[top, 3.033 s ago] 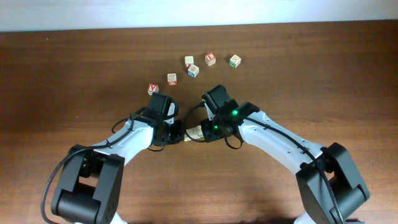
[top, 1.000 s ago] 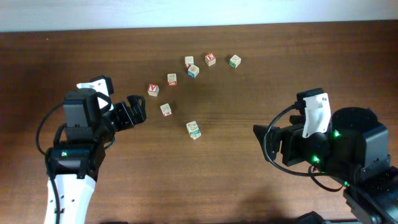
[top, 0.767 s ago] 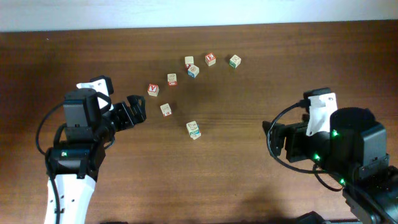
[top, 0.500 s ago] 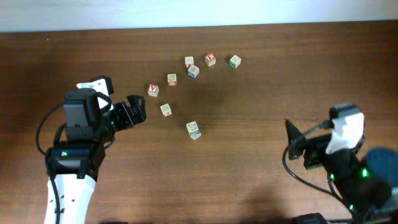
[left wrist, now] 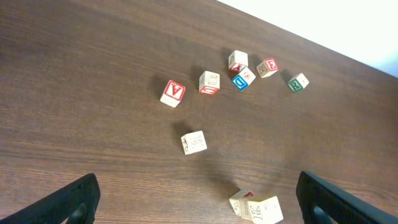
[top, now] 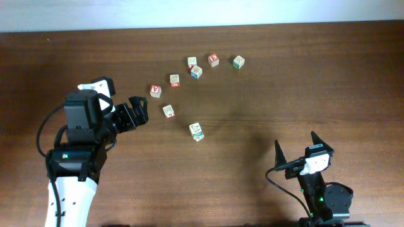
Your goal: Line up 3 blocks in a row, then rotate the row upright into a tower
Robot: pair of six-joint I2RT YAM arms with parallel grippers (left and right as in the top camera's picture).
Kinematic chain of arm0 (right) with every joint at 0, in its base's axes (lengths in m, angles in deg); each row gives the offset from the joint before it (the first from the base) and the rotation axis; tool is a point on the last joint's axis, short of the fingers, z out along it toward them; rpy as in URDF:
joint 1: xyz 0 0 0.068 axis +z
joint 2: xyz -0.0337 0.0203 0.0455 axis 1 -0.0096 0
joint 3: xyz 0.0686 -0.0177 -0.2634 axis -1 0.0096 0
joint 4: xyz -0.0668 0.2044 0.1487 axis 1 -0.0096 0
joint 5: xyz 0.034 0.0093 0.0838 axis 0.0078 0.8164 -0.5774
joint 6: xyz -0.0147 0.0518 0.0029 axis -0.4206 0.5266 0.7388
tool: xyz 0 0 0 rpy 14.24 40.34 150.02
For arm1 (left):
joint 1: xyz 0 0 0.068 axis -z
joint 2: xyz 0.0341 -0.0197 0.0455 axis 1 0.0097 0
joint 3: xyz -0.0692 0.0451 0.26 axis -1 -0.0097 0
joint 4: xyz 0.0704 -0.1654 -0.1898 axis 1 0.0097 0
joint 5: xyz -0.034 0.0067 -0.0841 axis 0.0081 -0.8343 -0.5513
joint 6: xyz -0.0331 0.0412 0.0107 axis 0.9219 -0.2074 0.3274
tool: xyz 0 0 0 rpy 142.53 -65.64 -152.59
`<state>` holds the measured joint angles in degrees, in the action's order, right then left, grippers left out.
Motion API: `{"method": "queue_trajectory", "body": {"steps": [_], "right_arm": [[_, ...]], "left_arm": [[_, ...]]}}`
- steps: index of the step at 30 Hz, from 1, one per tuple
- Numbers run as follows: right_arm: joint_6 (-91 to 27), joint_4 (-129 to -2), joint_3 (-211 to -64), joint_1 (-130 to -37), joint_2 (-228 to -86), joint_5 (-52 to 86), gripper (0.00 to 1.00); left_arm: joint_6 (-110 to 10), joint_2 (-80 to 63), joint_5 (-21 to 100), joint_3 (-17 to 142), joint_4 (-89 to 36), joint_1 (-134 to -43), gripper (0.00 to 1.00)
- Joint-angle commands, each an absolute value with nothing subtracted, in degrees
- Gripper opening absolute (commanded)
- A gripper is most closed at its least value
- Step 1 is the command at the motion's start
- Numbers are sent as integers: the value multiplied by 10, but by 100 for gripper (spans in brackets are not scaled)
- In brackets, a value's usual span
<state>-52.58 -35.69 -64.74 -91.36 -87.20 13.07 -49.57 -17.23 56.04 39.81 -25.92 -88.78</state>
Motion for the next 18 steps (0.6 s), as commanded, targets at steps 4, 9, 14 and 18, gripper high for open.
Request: {"method": "queue_trajectory", "body": {"steps": [4,9,14,18], "right_arm": [[-530,-358,-642,-917,-865,136,99],[-529,-358,-642,-917,-865,136,99],[-530,-358,-642,-917,-865,136,99],[-530,-358,-642,-917,-865,136,99]], "left_arm": [[-503,-176,565,402,-260,-890,99],[-503,-176,565,402,-260,-890,99],[-503,-176,565,402,-260,-890,99],[-503,-193,606,400,-248,-891,99]]}}
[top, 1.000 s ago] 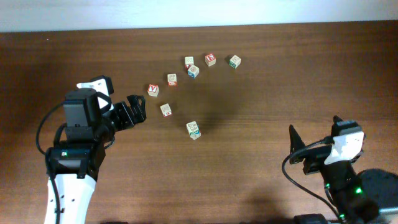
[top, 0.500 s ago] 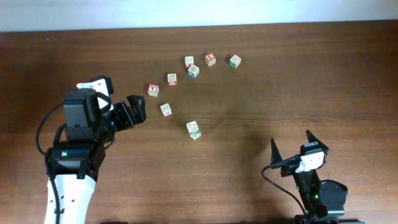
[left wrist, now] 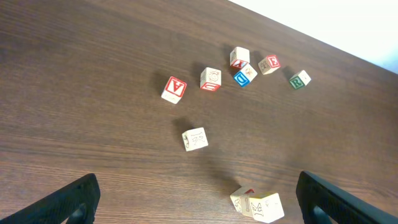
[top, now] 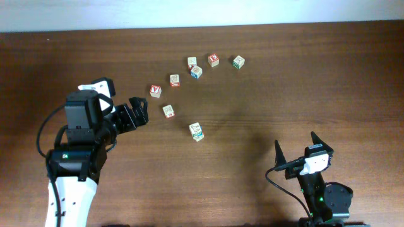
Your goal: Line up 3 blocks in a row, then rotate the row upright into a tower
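Several small letter blocks lie on the dark wooden table. The red A block [top: 155, 91] [left wrist: 173, 89] and a plain cream block [top: 168, 111] [left wrist: 194, 139] are nearest my left gripper [top: 137, 112] [left wrist: 196, 199], which is open and empty just left of them. A pair of blocks leaning together [top: 196, 131] [left wrist: 256, 205] lies at mid-table. Further back sit an orange-marked block [top: 175, 80], a red-and-blue pair [top: 194, 67] [left wrist: 241, 67], a red block [top: 214, 59] and a green block [top: 238, 61]. My right gripper [top: 297, 149] stands open at the front right, far from every block.
The table's far edge [top: 202, 26] meets a white wall behind the blocks. The left arm's body and cable [top: 79, 145] occupy the front left, the right arm's base [top: 325, 195] the front right.
The left wrist camera has shifted slightly, so the blocks sit a little lower and to the right in its view. No block has moved and both grippers stay open.
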Robot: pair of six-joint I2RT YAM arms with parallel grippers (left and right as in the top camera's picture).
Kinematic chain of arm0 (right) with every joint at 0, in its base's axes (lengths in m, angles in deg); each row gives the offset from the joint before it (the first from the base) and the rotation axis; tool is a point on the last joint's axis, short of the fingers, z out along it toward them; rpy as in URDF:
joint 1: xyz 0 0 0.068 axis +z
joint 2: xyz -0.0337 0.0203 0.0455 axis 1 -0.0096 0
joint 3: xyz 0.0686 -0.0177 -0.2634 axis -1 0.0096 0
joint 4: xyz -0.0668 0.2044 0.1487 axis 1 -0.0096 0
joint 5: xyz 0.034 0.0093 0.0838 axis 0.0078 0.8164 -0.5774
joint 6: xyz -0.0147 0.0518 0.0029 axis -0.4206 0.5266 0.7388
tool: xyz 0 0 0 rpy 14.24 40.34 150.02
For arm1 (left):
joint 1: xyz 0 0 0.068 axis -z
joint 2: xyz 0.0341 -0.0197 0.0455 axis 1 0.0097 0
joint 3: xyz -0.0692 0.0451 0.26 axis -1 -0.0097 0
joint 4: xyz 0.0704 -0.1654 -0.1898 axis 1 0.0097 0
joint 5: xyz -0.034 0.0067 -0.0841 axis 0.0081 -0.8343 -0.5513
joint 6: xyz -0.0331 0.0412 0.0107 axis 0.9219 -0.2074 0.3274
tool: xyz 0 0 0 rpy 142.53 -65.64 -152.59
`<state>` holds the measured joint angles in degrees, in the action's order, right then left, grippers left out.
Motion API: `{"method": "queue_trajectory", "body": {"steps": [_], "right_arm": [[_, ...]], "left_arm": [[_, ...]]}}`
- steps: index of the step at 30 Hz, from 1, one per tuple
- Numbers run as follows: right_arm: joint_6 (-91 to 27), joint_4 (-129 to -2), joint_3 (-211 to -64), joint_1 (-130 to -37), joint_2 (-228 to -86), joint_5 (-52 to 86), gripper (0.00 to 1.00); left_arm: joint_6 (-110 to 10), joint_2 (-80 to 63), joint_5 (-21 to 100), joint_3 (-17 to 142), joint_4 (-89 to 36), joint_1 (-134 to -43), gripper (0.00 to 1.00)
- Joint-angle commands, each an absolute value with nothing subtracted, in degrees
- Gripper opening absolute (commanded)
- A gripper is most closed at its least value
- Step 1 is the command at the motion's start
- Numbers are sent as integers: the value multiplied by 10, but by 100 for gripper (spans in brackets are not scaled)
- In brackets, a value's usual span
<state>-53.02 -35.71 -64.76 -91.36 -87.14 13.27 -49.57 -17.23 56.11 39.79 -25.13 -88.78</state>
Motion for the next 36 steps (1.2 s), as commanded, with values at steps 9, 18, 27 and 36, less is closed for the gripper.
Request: {"method": "queue_trajectory", "body": {"steps": [9,18,27,36], "right_arm": [[-530,-358,-642,-917,-865,136,99],[-529,-358,-642,-917,-865,136,99],[-530,-358,-642,-917,-865,136,99],[-530,-358,-642,-917,-865,136,99]], "left_arm": [[-686,-445,618,213,-347,-924,99],[-836,-688,603,-53,-539,-941,99],[-840,-797,607,-169,-568,-941,99],[-840,-797,607,-169,-568,-941,99]]}}
